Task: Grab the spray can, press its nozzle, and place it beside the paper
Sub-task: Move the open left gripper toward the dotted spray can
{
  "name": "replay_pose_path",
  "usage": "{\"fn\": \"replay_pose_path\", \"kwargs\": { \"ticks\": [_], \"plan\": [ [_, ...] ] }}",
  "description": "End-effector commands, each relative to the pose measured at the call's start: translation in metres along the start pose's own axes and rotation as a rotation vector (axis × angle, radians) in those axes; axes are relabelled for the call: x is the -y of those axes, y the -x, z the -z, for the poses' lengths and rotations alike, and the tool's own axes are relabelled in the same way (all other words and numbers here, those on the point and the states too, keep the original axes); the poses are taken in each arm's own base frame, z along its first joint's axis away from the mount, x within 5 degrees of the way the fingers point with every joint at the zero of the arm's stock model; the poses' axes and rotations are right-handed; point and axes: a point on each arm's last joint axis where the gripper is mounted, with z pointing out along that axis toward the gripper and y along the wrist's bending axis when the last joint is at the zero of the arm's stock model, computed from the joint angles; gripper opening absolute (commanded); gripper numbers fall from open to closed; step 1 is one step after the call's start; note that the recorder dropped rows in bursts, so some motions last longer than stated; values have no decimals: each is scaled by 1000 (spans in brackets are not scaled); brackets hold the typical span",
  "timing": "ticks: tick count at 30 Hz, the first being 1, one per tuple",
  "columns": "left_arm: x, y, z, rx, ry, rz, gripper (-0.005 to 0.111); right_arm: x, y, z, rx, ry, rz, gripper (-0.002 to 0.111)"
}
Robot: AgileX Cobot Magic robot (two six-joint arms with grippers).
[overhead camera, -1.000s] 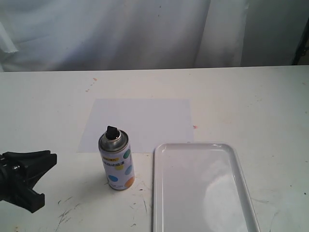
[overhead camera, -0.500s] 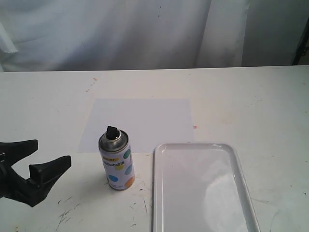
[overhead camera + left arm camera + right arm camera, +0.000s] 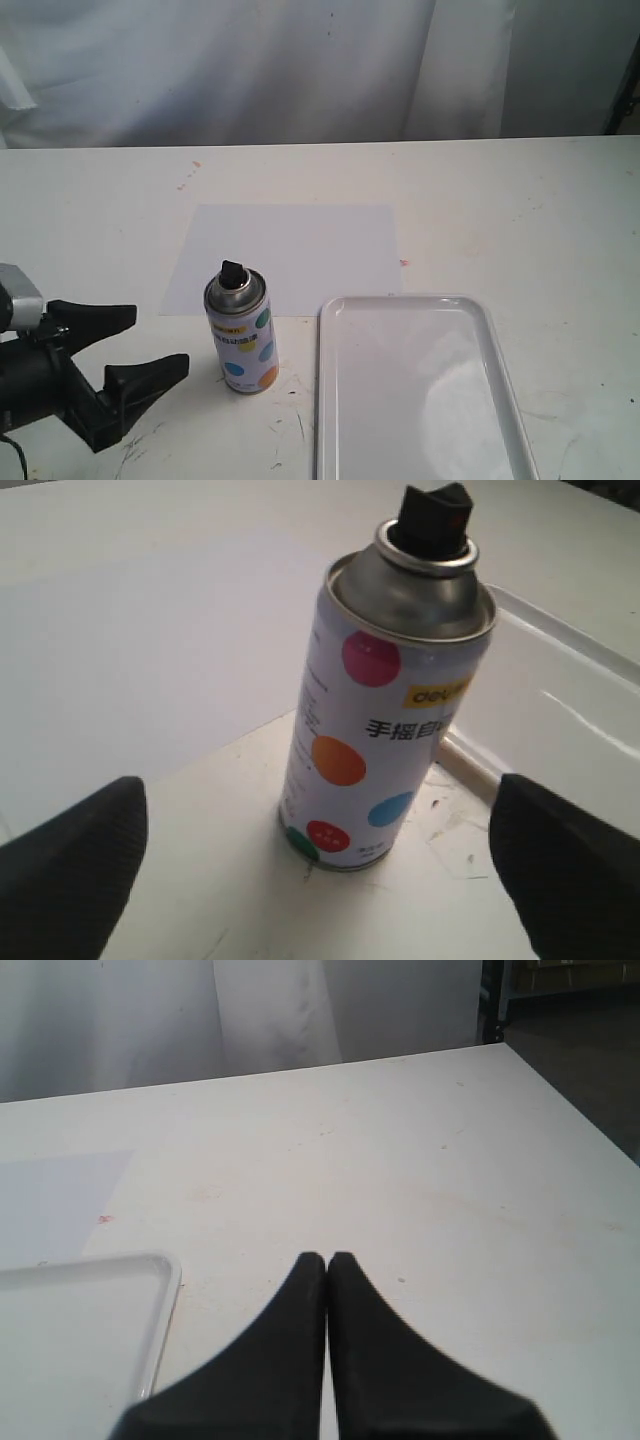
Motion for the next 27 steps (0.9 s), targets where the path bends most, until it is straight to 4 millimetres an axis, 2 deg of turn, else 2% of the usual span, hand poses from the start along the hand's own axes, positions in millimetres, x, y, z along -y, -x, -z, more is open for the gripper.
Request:
{"fn": "replay_pose_path", "kwargs": {
  "ticks": [1, 5, 21, 27],
  "plan": [
    [-2, -4, -14, 39, -108, 19, 86, 0, 0, 0, 10, -4, 15, 0],
    [-7, -4, -25, 64, -176, 27, 86, 0, 0, 0, 10, -4, 15, 0],
    [-25, -8, -50, 55, -256, -14, 86, 0, 0, 0, 10, -4, 15, 0],
    [-18, -1, -65, 60, -314, -63, 86, 0, 0, 0, 10, -4, 15, 0]
  ]
}}
